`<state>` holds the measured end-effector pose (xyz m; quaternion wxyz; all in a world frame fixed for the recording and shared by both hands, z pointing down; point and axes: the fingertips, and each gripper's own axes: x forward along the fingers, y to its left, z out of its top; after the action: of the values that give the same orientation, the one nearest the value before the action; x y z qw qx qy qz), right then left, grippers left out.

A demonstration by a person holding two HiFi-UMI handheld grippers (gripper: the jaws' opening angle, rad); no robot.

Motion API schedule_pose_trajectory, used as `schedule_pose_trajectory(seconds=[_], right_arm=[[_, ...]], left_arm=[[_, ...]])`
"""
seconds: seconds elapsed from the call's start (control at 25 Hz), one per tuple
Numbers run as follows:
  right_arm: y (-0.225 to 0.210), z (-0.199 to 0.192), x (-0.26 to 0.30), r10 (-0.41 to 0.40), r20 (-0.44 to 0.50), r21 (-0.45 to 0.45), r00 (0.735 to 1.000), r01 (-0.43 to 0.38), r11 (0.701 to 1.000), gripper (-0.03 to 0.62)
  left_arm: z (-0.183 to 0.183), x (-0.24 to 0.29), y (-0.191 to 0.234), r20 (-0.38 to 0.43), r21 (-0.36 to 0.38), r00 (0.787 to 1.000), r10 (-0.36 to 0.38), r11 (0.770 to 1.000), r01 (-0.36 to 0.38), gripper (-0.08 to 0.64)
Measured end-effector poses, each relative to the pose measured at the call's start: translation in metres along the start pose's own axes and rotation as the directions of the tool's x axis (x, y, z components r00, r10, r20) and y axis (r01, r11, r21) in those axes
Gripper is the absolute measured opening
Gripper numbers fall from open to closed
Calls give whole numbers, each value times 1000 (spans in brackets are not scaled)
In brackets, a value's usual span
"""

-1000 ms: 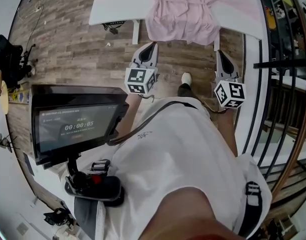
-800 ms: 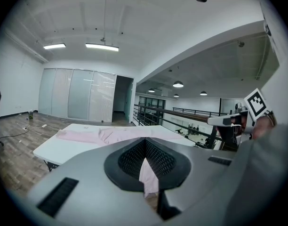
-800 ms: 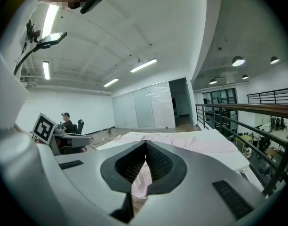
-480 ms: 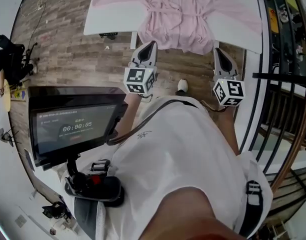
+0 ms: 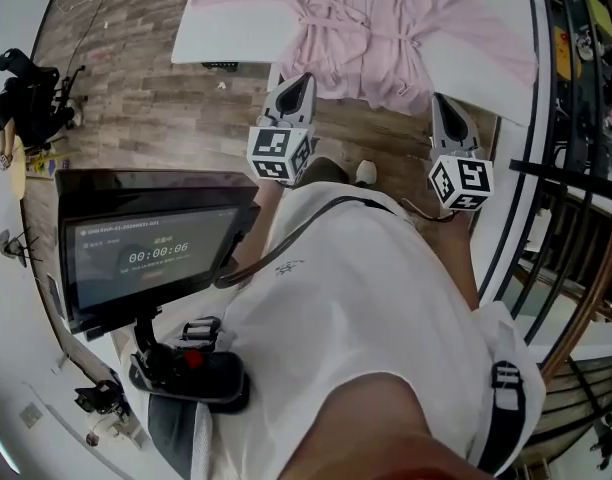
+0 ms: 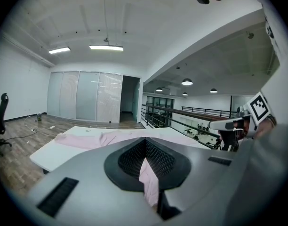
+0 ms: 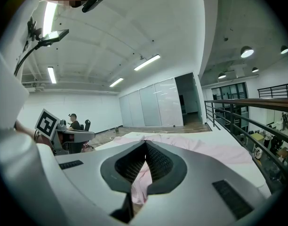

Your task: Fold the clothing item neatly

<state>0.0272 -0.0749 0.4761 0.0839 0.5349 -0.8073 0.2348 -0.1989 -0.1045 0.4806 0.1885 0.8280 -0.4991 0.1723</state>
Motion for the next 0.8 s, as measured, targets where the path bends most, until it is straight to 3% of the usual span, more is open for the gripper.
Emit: schedule_pose_trajectory(seconds=[0.28, 0.68, 0.8], right_arm=[[12, -5, 2, 17, -25, -17, 1000, -18, 1000, 5], [-12, 9, 33, -60, -15, -23, 998, 60, 998, 5], [-10, 8, 28, -57, -10, -26, 998, 57, 998, 5]], left_arm=[[-8, -2, 1, -24, 5, 1000, -10, 1000, 10, -1], [5, 60, 2, -13, 20, 993, -118, 993, 118, 0], [-1, 53, 0, -17, 18, 994, -111, 994, 112, -2]])
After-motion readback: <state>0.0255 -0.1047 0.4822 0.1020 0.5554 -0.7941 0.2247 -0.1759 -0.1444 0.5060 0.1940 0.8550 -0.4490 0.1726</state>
